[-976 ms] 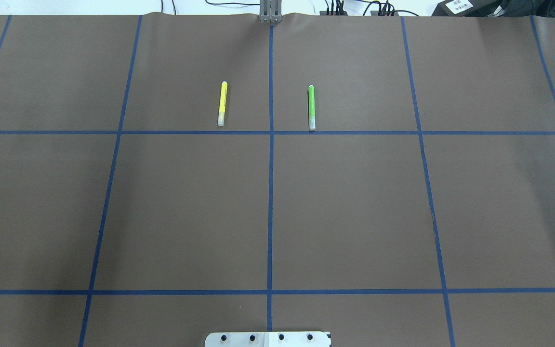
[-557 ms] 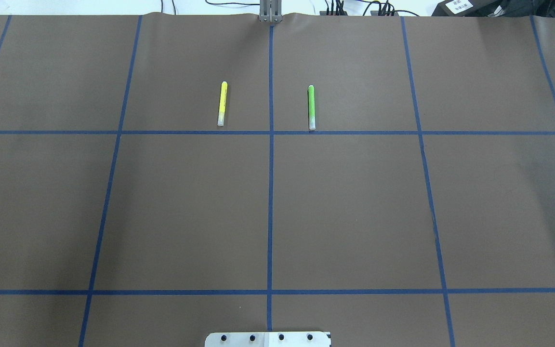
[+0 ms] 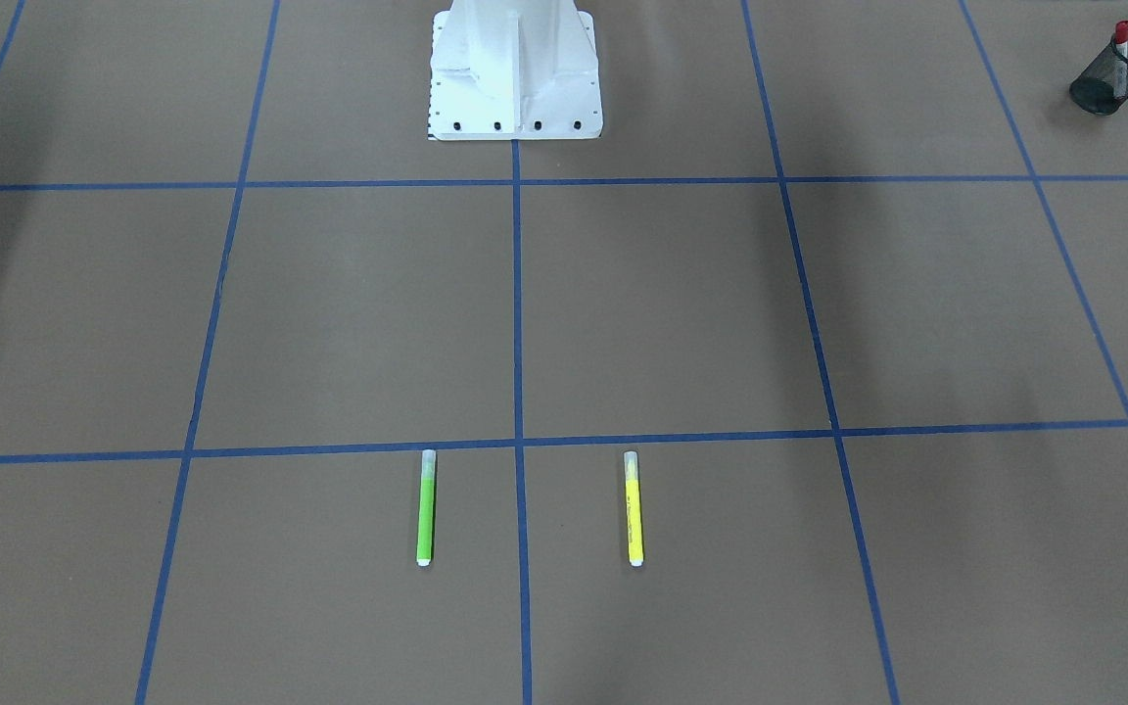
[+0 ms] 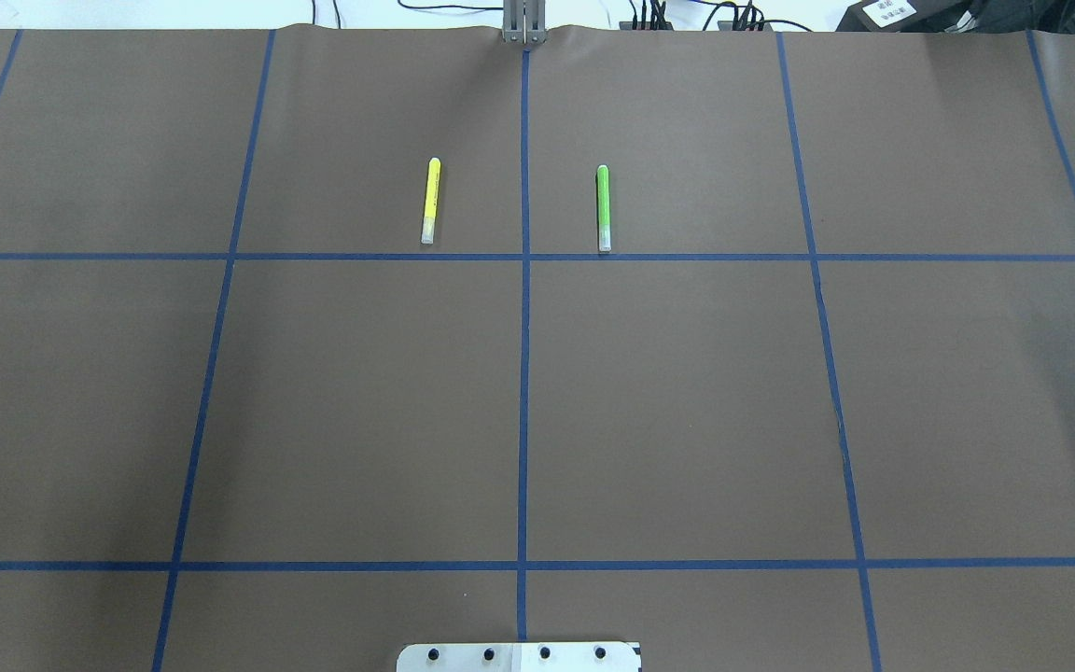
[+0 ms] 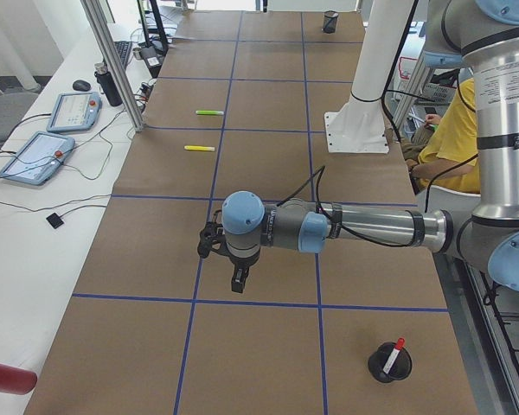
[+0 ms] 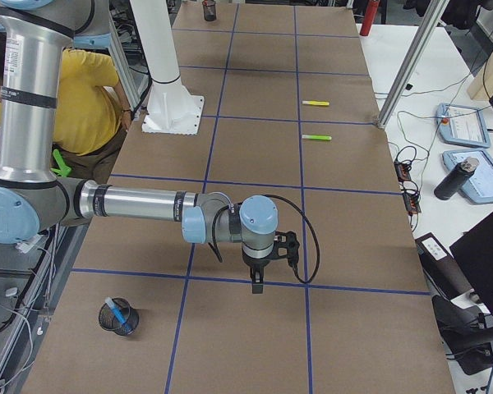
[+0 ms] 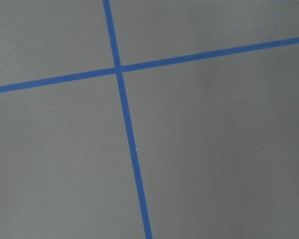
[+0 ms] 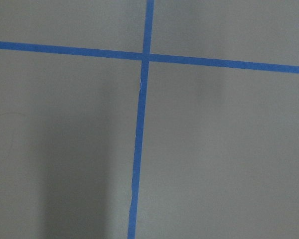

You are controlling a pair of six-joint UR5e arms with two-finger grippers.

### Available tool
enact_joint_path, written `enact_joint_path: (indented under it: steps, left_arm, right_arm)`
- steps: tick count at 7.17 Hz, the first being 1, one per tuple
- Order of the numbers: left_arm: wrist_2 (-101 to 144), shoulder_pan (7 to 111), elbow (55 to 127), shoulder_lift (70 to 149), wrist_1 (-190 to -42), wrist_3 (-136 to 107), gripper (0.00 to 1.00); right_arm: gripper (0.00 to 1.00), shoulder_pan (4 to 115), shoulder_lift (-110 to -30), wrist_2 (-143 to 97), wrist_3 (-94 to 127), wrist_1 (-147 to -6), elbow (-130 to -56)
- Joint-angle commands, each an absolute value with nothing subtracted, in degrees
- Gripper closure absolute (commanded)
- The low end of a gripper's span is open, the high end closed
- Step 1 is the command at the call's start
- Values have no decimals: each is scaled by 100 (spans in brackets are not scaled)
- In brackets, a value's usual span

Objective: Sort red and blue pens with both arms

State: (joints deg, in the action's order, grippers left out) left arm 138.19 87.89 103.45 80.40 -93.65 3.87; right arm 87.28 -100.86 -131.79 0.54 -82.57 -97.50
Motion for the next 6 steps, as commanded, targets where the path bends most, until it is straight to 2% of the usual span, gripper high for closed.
enact_joint_path:
  steps: [1, 6]
  left_arm:
    - [13755, 8789, 10371, 8007, -9369, 396, 0]
    - [13729, 8798, 10143, 7875, -9352, 343, 0]
  right_arm:
    - [0, 8728, -10151, -13201, 62, -8077, -9721]
    - [0, 8728, -10257, -13123, 9, -8042, -9668]
